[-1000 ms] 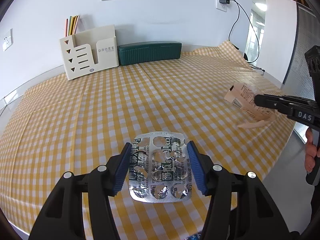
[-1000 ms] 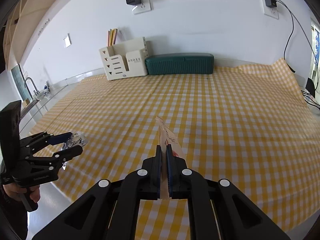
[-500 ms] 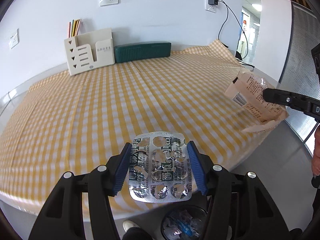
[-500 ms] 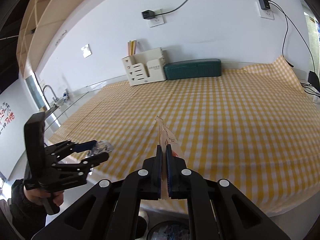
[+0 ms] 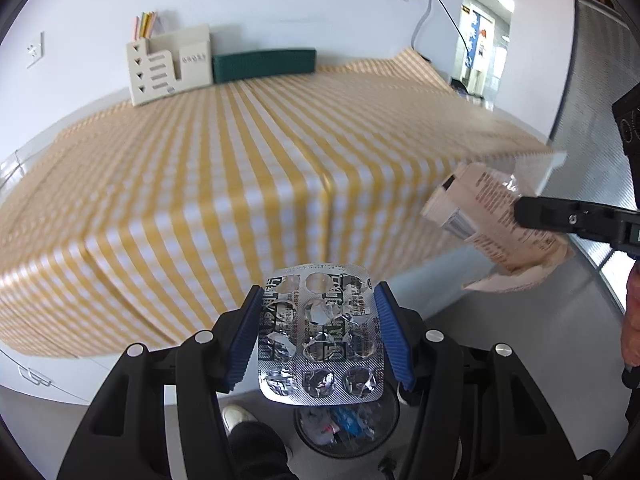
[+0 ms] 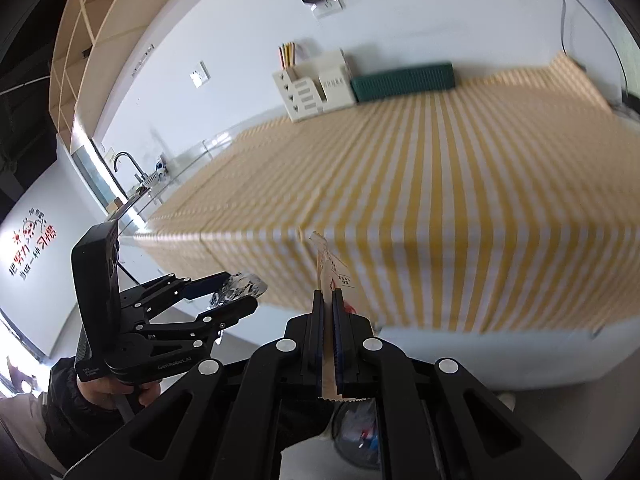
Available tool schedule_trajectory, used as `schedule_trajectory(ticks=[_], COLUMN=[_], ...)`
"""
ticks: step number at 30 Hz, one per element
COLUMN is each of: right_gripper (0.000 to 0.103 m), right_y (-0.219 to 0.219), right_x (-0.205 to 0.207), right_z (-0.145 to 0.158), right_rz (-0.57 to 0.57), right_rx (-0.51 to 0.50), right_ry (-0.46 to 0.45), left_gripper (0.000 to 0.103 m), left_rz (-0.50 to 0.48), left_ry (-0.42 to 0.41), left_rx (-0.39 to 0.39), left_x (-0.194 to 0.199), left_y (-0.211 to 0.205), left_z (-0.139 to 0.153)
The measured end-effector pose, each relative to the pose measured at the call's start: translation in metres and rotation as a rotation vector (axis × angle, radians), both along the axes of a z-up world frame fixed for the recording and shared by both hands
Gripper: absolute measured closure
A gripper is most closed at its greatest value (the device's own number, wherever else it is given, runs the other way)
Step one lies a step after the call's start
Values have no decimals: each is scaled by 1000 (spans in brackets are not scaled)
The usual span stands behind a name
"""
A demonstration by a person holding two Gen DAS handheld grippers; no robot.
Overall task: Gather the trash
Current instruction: 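Carry the blister pack and dried-apple bag down toward the wastebasket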
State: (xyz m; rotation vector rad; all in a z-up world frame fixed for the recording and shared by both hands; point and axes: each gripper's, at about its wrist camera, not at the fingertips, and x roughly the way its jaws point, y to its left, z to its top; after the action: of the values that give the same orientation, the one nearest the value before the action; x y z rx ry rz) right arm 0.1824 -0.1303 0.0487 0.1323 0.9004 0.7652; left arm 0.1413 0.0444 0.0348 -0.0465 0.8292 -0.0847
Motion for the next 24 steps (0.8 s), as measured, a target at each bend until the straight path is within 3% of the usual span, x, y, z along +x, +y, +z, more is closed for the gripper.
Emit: schedule_trajectory(ticks=[9, 18, 24], right_gripper=[94, 94, 94], right_y=[-7, 2, 8], right_x=[-19, -24, -22], right_z=[-90, -187, -245], right_rz=[-56, -125, -153], right_rx=[7, -39, -82], right_ry=[176, 349, 438], left_gripper=[47, 47, 47], left_rz=[-25, -62, -51], left_ry=[108, 252, 330], left_rx=[-28, -62, -87], left_x=[-25, -39, -39], left_y=[-16, -19, -16], left_z=[-78, -177, -226])
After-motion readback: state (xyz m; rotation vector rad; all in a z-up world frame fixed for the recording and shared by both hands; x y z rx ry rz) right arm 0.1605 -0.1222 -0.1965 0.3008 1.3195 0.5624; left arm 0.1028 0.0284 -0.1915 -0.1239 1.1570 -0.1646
